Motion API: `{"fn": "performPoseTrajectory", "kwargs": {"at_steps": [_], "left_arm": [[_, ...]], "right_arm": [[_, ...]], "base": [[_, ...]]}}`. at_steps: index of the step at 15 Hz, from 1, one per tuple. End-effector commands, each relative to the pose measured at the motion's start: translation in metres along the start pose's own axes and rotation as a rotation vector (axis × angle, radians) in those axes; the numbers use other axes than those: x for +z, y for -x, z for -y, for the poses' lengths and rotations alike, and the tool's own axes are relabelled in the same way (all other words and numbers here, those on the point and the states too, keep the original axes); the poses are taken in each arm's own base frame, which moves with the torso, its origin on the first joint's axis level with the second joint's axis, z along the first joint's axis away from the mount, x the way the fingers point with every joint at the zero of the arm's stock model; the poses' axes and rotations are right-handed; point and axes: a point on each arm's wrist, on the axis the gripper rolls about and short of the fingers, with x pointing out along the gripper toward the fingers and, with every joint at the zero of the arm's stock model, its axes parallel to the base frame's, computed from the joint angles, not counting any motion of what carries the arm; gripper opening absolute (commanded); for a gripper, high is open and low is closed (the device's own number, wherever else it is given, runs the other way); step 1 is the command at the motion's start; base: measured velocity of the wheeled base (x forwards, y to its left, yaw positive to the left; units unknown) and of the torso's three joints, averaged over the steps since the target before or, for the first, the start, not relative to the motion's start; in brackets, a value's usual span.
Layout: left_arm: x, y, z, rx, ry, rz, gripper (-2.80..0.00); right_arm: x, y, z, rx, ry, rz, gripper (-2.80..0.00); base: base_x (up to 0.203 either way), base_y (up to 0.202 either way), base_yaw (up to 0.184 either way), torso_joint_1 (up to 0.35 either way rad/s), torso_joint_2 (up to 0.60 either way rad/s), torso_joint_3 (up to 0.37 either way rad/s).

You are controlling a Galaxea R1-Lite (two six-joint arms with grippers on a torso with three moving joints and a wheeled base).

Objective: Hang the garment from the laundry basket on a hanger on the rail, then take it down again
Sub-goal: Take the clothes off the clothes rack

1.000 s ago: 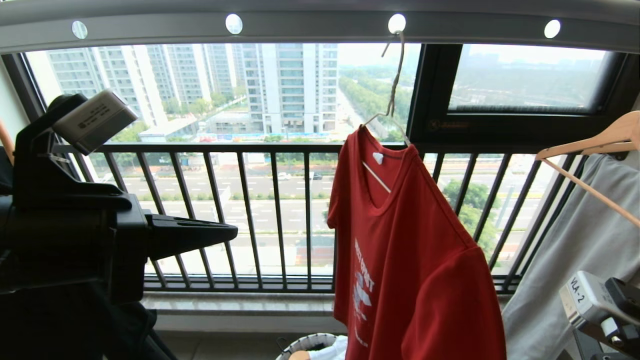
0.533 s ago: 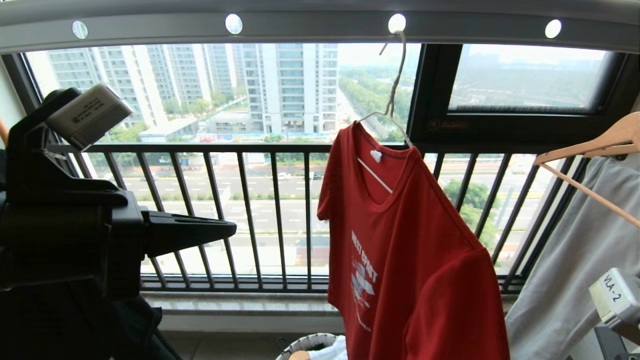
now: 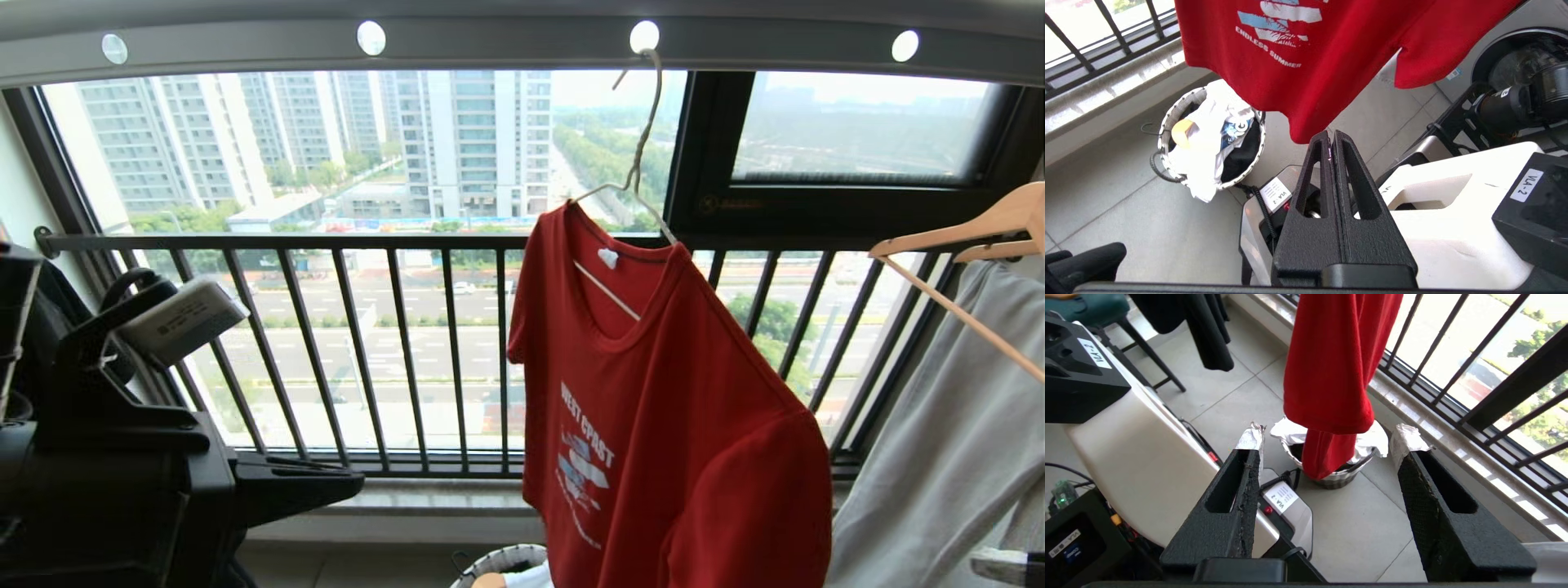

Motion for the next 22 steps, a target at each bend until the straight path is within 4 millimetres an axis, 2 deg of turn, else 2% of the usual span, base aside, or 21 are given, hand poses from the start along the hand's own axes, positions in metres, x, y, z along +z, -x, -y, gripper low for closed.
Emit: {"fn": "performPoseTrajectory", "kwargs": {"at_steps": [1,5,8,11,12,15,17,18,20,22], "left_arm": [[-0.026,0.008,-0.001,0.045,0.019,-0.033,-2.8],[-0.07,0.05,0.011,0.156,-0.022,0.093,-2.8],[-0.108,0.082,0.017,0.336,-0.019,0.267,-2.8],[-0.136,0.103,0.032,0.588,0.026,0.468,-2.8],[-0.149,0.108,0.04,0.617,0.015,0.529,-2.8],[-0.19,0.105,0.053,0.644,-0.003,0.589,-2.8],[-0.213,0.091,0.045,0.65,-0.009,0.553,-2.8],[-0.218,0.084,0.04,0.666,-0.012,0.522,-2.8],[-0.222,0.075,0.03,0.715,-0.024,0.524,-2.8],[-0.225,0.063,0.016,0.785,-0.074,0.579,-2.8]], "right_arm": [[-0.017,0.032,-0.003,-0.095,-0.016,0.128,-2.8],[-0.044,0.053,-0.01,-0.341,-0.072,0.242,-2.8],[-0.058,0.066,-0.022,-0.523,-0.111,0.341,-2.8],[-0.055,0.078,-0.029,-0.743,-0.147,0.414,-2.8],[-0.055,0.08,-0.028,-0.827,-0.167,0.416,-2.8],[-0.053,0.081,-0.03,-0.942,-0.187,0.418,-2.8],[-0.049,0.085,-0.039,-1.023,-0.176,0.431,-2.8],[-0.054,0.087,-0.044,-1.008,-0.162,0.457,-2.8],[-0.077,0.083,-0.053,-0.932,-0.127,0.498,-2.8],[-0.112,0.062,-0.053,-0.792,-0.088,0.474,-2.8]], "base": [[0.0,0.0,0.0,0.0,0.0,0.0],[0.0,0.0,0.0,0.0,0.0,0.0],[0.0,0.0,0.0,0.0,0.0,0.0],[0.0,0.0,0.0,0.0,0.0,0.0],[0.0,0.0,0.0,0.0,0.0,0.0],[0.0,0.0,0.0,0.0,0.0,0.0],[0.0,0.0,0.0,0.0,0.0,0.0],[0.0,0.0,0.0,0.0,0.0,0.0],[0.0,0.0,0.0,0.0,0.0,0.0],[0.0,0.0,0.0,0.0,0.0,0.0]]}}
